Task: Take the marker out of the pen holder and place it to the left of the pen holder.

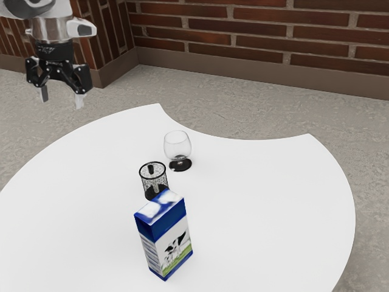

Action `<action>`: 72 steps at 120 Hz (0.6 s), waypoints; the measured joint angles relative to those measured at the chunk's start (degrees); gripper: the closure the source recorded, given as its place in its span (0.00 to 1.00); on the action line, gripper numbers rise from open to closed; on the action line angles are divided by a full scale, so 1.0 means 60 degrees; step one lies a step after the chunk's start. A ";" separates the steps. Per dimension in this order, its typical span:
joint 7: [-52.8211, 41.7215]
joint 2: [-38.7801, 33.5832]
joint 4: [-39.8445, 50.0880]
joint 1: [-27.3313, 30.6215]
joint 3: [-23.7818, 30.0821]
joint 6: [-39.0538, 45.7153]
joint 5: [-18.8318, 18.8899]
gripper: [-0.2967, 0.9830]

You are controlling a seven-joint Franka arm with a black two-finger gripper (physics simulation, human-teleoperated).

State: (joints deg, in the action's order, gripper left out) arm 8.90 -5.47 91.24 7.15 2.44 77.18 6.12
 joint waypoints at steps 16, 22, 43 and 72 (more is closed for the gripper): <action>0.0271 -0.0168 0.0329 -0.0286 0.0030 0.1202 0.0017 0.23; 0.0358 0.0123 0.0417 -0.0335 -0.0007 0.1669 0.0100 0.23; 0.0617 0.1091 0.1645 -0.0607 0.0054 0.3602 0.0197 0.23; 0.0855 0.1895 0.3220 -0.0868 0.0196 0.6788 0.0258 0.23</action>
State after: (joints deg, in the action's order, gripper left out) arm 14.03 5.90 110.56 1.94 3.62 117.91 7.67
